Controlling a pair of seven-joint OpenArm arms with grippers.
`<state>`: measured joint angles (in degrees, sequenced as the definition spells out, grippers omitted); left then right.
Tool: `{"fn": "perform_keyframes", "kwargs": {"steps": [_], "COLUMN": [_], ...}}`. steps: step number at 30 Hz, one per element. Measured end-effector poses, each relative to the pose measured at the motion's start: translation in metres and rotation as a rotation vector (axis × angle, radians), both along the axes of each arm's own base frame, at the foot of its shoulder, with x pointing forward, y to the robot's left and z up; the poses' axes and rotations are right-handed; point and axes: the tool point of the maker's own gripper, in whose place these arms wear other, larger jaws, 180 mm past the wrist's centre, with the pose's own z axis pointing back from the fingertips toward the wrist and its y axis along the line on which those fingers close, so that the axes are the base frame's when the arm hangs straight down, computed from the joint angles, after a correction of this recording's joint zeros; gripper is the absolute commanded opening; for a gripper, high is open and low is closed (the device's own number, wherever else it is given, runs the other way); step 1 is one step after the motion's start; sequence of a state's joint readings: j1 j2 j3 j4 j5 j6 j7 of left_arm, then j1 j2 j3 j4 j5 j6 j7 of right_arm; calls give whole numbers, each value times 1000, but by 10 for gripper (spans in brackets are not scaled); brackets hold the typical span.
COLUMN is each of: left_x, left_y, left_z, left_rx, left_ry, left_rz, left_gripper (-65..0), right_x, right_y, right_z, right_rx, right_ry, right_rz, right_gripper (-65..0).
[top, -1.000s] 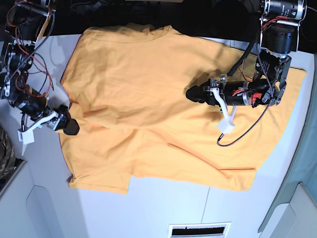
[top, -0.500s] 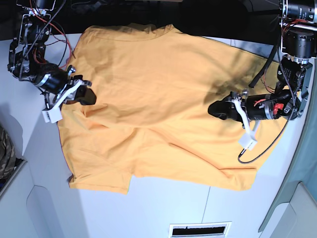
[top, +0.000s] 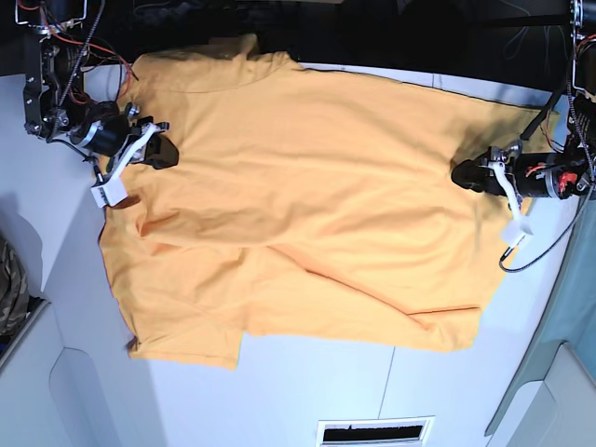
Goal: Layout the t-shirt on the table in an organized manner, then fold the t-shirt properly
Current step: 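Grasp the shirt shoulder and hem corners with both grippers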
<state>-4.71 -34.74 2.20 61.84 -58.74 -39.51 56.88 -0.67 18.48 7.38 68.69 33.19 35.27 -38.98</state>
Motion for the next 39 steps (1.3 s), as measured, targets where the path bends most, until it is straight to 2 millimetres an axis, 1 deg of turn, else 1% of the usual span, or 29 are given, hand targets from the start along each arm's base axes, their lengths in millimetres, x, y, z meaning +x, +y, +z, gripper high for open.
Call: {"fn": "perform_keyframes", "kwargs": {"steps": [3, 7, 9, 11, 13, 15, 17, 19, 21, 23, 24, 26, 27, 28, 29, 30, 33, 34, 36, 37, 39], "left_x": [-6, -2, -2, -3, -2, 1, 7, 12, 13, 6, -1, -15, -21, -27, -29, -31, -42, -50, -68, -76, -89], "left_y": [-18, -47, -54, -56, -57, -57, -56, -52, -42, -29, -21, -10, -6, -4, -3, -2, 8, 11, 16, 18, 23], "left_z": [-1, 3, 2, 1, 2, 3, 8, 15, 22, 26, 26, 26, 26, 27, 30, 35, 44, 43, 38, 36, 33], "left_rx": [-65, -144, -161, -167, -170, -169, -166, -151, -122, -102, -90, -73, -68, -73, -82, -94, -100, -94, -82, -79, -76], "left_ry": [28, 18, 19, 21, 16, 10, -6, -29, -42, -37, -29, -11, -6, -4, -13, -30, -54, -45, -14, 0, 18], "left_rz": [-6, -19, -20, -20, -18, -20, -23, -34, -48, -52, -53, -50, -42, -35, -21, -6, 30, 39, 49, 55, 79], "left_gripper": [-441, -441, -441, -441, -441, -441, -441, -441, -441, -441, -441, -439, -439, -439, -439, -429, -363, -350, -346, -346, -346], "right_x": [22, 58, 75, 88, 98, 107, 111, 112, 108, 101, 94, 75, 65, 52, 39, 26, -16, -29, -52, -61, -72], "right_y": [-23, -63, -79, -92, -97, -96, -91, -89, -94, -106, -114, -132, -141, -149, -156, -162, -182, -188, -196, -197, -199], "right_z": [1, 7, 13, 18, 23, 30, 37, 47, 58, 72, 76, 78, 77, 72, 68, 62, 46, 42, 33, 31, 28], "right_rx": [-24, -133, -166, -191, -197, -182, -139, -105, -82, -48, -46, -55, -58, -66, -77, -86, -144, -165, -191, -196, -204], "right_ry": [0, -18, -19, -11, -7, -21, -26, -31, -28, -52, -57, -51, -43, -25, -8, 16, 89, 113, 155, 169, 187], "right_rz": [-26, -62, -88, -109, -127, -138, -148, -155, -173, -221, -244, -291, -319, -340, -349, -355, -358, -357, -358, -356, -353], "right_gripper": [-650, -650, -650, -650, -650, -650, -650, -650, -650, -650, -650, -526, -465, -423, -395, -380, -376, -376, -373, -350, -279]}}
